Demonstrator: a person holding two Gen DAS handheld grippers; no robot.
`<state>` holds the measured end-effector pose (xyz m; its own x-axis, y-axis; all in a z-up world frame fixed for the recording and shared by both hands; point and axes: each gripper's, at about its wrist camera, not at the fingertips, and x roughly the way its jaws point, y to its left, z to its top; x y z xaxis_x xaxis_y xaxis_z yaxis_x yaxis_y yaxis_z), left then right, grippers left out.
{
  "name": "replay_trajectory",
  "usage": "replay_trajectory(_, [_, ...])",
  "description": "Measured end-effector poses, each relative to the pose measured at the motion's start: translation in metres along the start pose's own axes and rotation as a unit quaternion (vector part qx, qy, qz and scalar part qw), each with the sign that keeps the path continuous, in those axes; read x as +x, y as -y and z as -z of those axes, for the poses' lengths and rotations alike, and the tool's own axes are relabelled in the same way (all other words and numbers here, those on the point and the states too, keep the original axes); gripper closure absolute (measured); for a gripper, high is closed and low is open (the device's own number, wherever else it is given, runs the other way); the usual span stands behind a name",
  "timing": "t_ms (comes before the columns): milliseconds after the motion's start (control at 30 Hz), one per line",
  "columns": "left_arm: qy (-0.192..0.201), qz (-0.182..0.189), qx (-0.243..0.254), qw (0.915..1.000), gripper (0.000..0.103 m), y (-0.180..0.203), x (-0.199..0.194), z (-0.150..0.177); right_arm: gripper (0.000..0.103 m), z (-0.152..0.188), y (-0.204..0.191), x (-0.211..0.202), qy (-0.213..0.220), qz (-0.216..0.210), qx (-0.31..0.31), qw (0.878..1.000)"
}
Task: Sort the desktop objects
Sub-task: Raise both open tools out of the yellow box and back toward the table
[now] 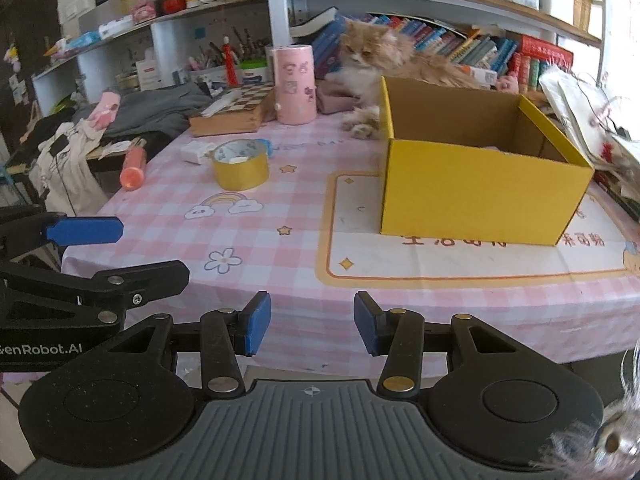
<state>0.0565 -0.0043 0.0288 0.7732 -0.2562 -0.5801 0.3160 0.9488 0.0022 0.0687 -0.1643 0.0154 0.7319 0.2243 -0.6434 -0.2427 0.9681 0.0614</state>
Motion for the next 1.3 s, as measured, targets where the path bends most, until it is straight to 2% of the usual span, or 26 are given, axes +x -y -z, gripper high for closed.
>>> replay_trajectory(233, [0.009, -0.006, -0.005, 0.9999, 0.026, -0.008, -0.005, 0.001, 0.060, -0.001, -0.008, -0.002, 0.012, 0.002, -0.006, 1.000])
replay_trajectory(600, [0.013, -0.020, -0.038, 0.9990, 0.026, -0.025, -0.006, 0.000, 0.060, -0.007, -0.022, 0.003, 0.006, -0.011, -0.031, 0.999])
replay_trajectory(933, [0.002, -0.022, -0.054, 0.9983, 0.026, -0.039, 0.009, -0.003, 0.060, -0.014, -0.024, 0.016, -0.003, -0.018, -0.039, 0.999])
replay_trajectory(1300, [-0.010, -0.029, -0.060, 0.9978, 0.026, -0.062, 0.047, -0.023, 0.060, -0.046, -0.023, 0.057, -0.002, -0.025, -0.057, 0.998])
